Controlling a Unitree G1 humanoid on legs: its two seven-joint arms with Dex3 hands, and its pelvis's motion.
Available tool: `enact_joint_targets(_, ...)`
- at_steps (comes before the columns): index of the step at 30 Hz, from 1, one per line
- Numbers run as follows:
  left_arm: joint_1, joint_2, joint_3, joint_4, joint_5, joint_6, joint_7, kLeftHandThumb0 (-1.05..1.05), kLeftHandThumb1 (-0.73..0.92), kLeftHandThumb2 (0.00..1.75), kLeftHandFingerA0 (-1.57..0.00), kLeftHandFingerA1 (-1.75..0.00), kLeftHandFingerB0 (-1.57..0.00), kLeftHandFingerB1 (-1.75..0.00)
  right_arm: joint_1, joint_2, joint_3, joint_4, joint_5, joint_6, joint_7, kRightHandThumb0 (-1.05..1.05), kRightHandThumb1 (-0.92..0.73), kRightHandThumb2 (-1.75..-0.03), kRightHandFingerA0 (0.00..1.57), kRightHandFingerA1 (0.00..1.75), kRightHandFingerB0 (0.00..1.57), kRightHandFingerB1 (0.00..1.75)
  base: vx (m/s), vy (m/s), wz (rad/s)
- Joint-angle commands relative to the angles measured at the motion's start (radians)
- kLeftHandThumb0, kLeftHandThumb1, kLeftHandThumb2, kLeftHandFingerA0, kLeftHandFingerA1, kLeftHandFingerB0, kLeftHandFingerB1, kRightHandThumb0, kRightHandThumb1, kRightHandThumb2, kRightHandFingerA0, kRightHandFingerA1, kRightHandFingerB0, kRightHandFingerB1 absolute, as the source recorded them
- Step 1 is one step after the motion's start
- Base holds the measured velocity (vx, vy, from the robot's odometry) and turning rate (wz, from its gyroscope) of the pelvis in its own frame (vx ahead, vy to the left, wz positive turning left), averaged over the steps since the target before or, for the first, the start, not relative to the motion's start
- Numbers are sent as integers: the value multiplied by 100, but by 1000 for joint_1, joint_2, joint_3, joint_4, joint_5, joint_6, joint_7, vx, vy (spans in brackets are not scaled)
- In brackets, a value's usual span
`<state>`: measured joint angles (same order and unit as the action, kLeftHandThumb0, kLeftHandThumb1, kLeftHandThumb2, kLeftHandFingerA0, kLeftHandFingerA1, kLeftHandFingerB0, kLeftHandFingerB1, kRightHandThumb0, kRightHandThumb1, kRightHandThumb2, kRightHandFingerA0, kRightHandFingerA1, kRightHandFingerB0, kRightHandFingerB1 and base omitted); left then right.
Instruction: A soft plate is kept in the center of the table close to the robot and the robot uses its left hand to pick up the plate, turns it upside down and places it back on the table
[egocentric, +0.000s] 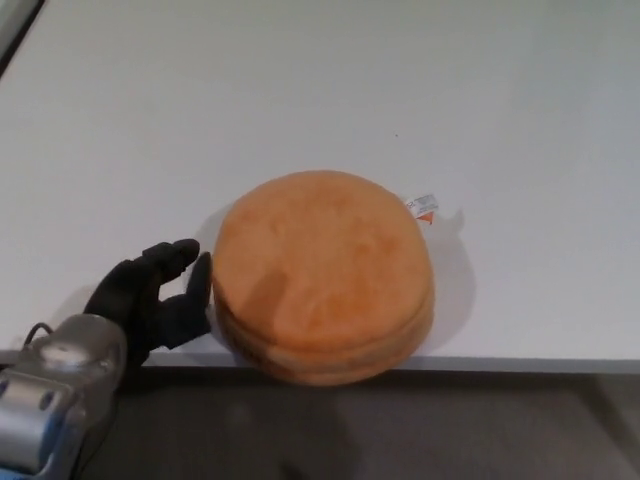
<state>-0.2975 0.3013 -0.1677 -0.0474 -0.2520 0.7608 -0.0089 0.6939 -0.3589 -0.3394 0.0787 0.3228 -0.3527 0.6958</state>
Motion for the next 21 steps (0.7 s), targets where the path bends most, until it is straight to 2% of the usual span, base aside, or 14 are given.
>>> enact_joint_targets(1, 109, 85, -98, -109, 259, -160, 99, -99, 69, 116, -9, -25, -10, -9, -15, -18, -15, 21, 15, -2, 10, -86, -85, -66, 38, 42, 17, 26, 0, 0, 0)
enact_joint_targets(3, 142, 85, -92, -139, 264, -189, 105, -98, 70, 116, -9, -24, -9, -9, -23, -18, -16, 36, 14, -10, 13, -85, -86, -67, 38, 41, 17, 26, 0, 0, 0)
enact_joint_targets(7, 288, 82, -59, -225, 274, -352, 109, -95, 71, 115, -8, -33, -9, -15, -26, -23, -19, 41, 1, -18, 6, -84, -86, -67, 38, 41, 16, 26, 0, 0, 0)
enact_joint_targets(9, 390, 82, -35, -251, 284, -511, 109, -92, 73, 117, -5, -37, -5, -21, -17, -24, -21, 8, 21, 15, 8, -86, -85, -66, 36, 44, 17, 26, 0, 0, 0)
enact_joint_targets(11, 440, 77, -23, -267, 283, -575, 106, -93, 73, 117, -1, -42, -1, -23, -10, -24, -24, -4, 23, 15, 8, -86, -86, -66, 36, 45, 17, 26, 0, 0, 0)
enact_joint_targets(12, 474, 74, -15, -284, 278, -597, 103, -93, 71, 117, -13, -51, 0, -29, -3, -24, -25, -18, 25, 17, 7, -85, -87, -67, 36, 46, 17, 26, 0, 0, 0)
enact_joint_targets(13, 503, 73, -8, -300, 276, -613, 102, -93, 71, 117, -13, -51, 0, -29, 4, -24, -26, -33, 26, 22, 6, -85, -87, -67, 36, 46, 17, 26, 0, 0, 0)
enact_joint_targets(14, 576, 70, 6, -328, 270, -673, 98, -102, 92, 71, -14, -39, -9, -26, 4, -24, -26, -32, 25, 17, 7, -84, -87, -67, 36, 46, 16, 26, 0, 0, 0)
enact_joint_targets(16, 632, 65, 19, -344, 268, -728, 95, -99, 92, 70, -14, -39, -11, -26, 2, -25, -27, -35, 25, 18, 6, -84, -86, -67, 34, 46, 16, 26, 0, 0, 0)
enact_joint_targets(17, 663, 62, 27, -349, 264, -757, 90, -98, 92, 69, -13, -38, -11, -26, 8, -24, -28, -46, 26, 27, 1, -85, -70, -106, 26, 54, 6, 38, 0, 0, 0)
enact_joint_targets(18, 687, 59, 33, -352, 259, -780, 84, -98, 92, 69, -13, -38, -11, -26, 14, -23, -29, -59, 26, 36, -4, -85, -70, -106, 26, 54, 6, 38, 0, 0, 0)
enact_joint_targets(19, 760, 58, 44, -349, 263, -853, 87, -105, 79, 84, -12, -41, -9, -28, 21, -21, -32, -70, 13, 19, -10, -87, -74, -107, 27, 55, 7, 35, 0, 0, 0)
enact_joint_targets(20, 787, 56, 50, -345, 265, -885, 87, -97, 92, 70, -14, -38, -11, -26, 21, -21, -30, -74, 19, 29, -9, -83, -88, -67, 33, 48, 14, 26, 0, 0, 0)
enact_joint_targets(21, 810, 55, 55, -341, 265, -908, 87, -39, 36, 104, 0, -50, 0, -50, 20, -20, -29, -73, 19, 33, -10, -86, -73, -107, 26, 55, 7, 37, 0, 0, 0)
